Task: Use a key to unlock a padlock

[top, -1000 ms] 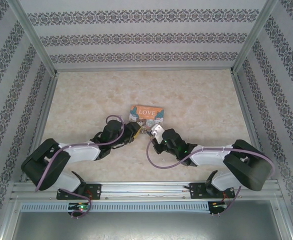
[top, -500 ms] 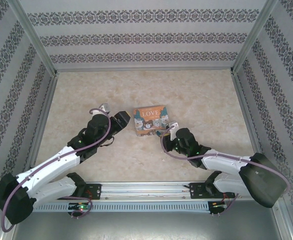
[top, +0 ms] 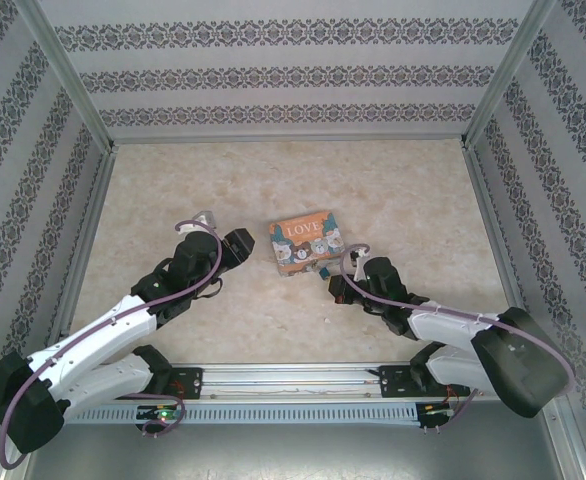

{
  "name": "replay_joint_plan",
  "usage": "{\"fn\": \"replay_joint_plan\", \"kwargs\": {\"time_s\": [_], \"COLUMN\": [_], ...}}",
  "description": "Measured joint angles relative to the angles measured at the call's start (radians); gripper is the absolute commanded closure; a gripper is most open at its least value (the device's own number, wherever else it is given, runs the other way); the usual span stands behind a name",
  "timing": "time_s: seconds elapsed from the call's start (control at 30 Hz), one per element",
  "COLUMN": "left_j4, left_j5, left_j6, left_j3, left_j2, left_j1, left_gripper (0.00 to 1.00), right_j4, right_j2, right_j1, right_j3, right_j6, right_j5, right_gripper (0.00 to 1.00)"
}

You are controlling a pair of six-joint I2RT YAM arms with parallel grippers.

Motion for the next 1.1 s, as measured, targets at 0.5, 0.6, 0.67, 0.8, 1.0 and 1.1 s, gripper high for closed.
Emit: {"fn": "replay_joint_plan", "kwargs": {"time_s": [0.5, 0.6, 0.67, 0.8, 1.0, 1.1], "left_j4": [0.000, 0.000, 0.000, 0.000, -0.001, -0.006], "left_j5": [0.000, 0.000, 0.000, 0.000, -0.003, -0.008], "left_j6": [0.000, 0.000, 0.000, 0.000, 0.000, 0.000], "left_j3": [0.000, 0.000, 0.000, 0.000, 0.000, 0.000], "left_j2": [0.000, 0.000, 0.000, 0.000, 0.000, -0.004], "left_j1": [0.000, 0.000, 0.000, 0.000, 0.000, 0.000], "left_gripper": [0.39, 0.39, 0.39, 0.39, 0.39, 0.38], "right_j4": [0.057, 0.064, 0.066, 0.064, 0.061, 0.049], "right_j2": [0.103, 0.122, 0.133, 0.139, 0.125, 0.108], "right_j1": [0.000, -0.003, -0.007, -0.014, -0.019, -0.020], "right_j3": [-0.008, -0.008, -0.008, -0.008, -0.007, -0.007], "right_j6": [0.044, 0.051, 0.055, 0.060, 0.061, 0.060], "right_j5": [-0.015, -0.017, -0.019, -0.021, -0.035, -0.037], "right_gripper": [1.00, 0.98, 0.93, 0.80, 0.65, 0.61]}}
